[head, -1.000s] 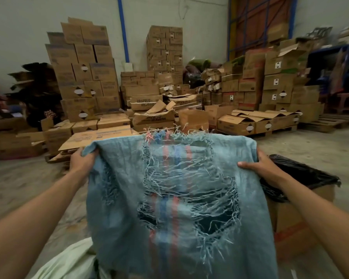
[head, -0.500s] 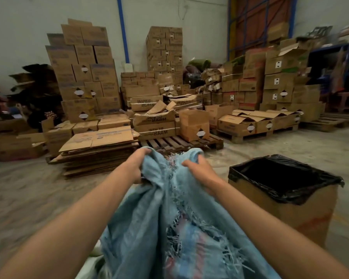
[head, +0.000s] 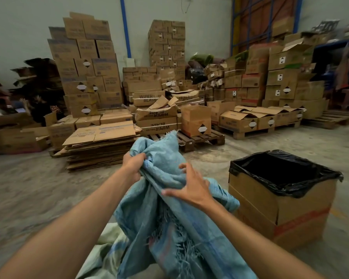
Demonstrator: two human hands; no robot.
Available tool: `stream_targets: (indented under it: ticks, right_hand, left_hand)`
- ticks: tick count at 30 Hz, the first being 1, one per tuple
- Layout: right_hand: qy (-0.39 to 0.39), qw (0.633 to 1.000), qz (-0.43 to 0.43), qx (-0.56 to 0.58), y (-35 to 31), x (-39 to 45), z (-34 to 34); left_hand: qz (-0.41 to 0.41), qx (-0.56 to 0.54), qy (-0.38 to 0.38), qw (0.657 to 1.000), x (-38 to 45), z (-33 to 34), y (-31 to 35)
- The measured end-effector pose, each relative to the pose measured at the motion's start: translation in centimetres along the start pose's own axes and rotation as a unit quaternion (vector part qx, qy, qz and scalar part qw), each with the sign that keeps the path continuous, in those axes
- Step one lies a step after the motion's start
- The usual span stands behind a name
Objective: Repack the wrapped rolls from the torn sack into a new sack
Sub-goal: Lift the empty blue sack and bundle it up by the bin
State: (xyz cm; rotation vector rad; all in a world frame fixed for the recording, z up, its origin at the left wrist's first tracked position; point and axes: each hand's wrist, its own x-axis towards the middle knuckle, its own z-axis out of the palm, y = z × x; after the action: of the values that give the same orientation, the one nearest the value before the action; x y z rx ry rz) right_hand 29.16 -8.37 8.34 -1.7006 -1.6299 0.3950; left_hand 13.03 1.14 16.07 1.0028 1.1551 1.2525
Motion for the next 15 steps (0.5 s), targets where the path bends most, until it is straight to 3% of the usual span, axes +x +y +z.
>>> stream_targets:
  ticks: [3, 4, 7, 9, 11, 13, 14, 15]
  right_hand:
    - [-0.163, 0.982, 0.069, -0.063, 3.1, -1.3, 1.9]
    - [-0.169, 0.981, 0.075, -0.052, 3.7, -1.8, 3.0]
    - [-0.054, 0.986, 0.140, -0.073, 3.6, -2.9, 6.6]
    - [-0.026, 0.980, 0.176, -0.088, 2.1, -4.0, 8.2]
    - [-0.100, 0.987, 0.118, 0.050, 0.9, -4.6, 9.1]
    - [-0.286, 0.936, 0.039, 0.200, -0.4, -4.9, 8.6]
    - [-0.324, 0.919, 0.005, 0.224, -0.4, -4.7, 8.2]
    - [-0.297, 0.924, -0.011, 0.242, 0.2, -4.2, 7.9]
  left_hand:
    - [-0.008, -0.129, 0.034, 0.991, 0.5, 0.3, 0.1]
    - [-0.015, -0.170, 0.046, 0.984, 0.3, 0.7, 0.0]
    - [-0.016, -0.254, 0.069, 0.965, -0.3, 2.5, -0.7]
    - [-0.019, -0.295, 0.070, 0.953, -0.9, 3.5, -1.0]
    - [-0.025, -0.296, 0.064, 0.953, -0.7, 4.0, -1.2]
    - [-0.023, -0.234, 0.046, 0.971, 0.2, 3.9, -1.2]
    - [-0.017, -0.185, 0.033, 0.982, 0.9, 3.5, -1.2]
    - [-0.006, -0.136, 0.023, 0.990, 1.5, 2.9, -1.0]
